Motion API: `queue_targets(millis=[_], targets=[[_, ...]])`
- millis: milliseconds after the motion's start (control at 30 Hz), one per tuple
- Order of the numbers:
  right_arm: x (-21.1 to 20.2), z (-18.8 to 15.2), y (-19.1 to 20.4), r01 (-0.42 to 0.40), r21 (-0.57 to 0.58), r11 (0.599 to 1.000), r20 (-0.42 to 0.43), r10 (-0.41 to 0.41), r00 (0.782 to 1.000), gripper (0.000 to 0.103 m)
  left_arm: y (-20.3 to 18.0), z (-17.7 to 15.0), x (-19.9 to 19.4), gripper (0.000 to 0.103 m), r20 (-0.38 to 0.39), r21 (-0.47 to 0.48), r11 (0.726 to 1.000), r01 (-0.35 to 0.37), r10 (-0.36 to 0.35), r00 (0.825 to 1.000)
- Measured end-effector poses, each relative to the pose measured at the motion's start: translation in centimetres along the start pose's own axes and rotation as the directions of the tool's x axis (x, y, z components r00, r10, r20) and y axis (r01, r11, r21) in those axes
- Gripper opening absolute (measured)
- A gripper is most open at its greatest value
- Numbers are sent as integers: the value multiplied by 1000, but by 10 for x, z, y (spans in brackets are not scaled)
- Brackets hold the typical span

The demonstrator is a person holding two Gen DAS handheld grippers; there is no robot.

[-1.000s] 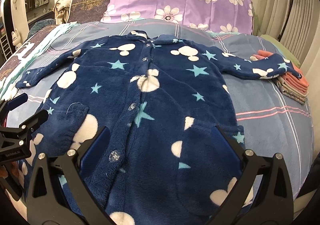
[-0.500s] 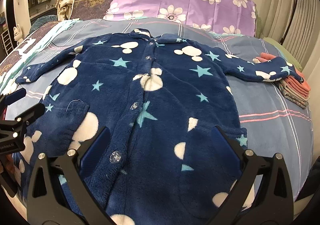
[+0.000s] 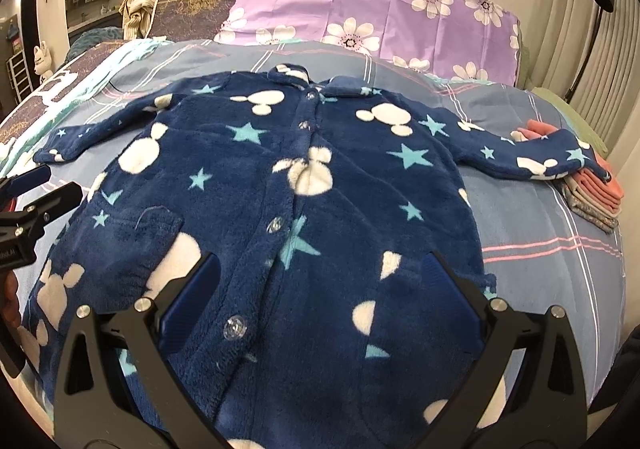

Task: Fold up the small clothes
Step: 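Grasp the sleepsuit sleeve cuff with the left gripper and lift it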

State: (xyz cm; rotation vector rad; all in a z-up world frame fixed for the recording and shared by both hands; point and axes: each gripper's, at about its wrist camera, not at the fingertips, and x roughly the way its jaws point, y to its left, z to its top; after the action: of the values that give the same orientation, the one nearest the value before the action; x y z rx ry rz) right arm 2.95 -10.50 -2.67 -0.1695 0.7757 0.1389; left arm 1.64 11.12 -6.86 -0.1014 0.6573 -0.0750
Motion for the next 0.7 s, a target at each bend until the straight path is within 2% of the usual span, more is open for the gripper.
queue_targets(millis=[100,233,367,500,533,633,700], targets=[[-1,4,-6,-2,15,1000,13,2,1000,101,20,3,1,100,6,-76,997,28,-27,1000],[2,7,-15,12,31,999,16,-12,1000,101,56,5,4,85,8,-207,977,54,-53,999],[8,9,-22,24,48,999,-1,-24,1000,101,93,3,11,79,-7,-277,960,-33,32,999],[13,11,-26,28,51,998,-7,-28,1000,101,128,3,24,75,-42,-340,937,-84,74,996],[14,12,-26,28,49,998,-7,-28,1000,101,137,3,27,75,-50,-360,929,-92,80,996],[19,15,-26,16,52,999,-14,-15,1000,101,172,2,34,75,-63,-459,882,-103,83,995],[24,17,-27,-15,69,998,-28,17,999,101,196,-1,40,75,-72,-541,834,-110,84,994]])
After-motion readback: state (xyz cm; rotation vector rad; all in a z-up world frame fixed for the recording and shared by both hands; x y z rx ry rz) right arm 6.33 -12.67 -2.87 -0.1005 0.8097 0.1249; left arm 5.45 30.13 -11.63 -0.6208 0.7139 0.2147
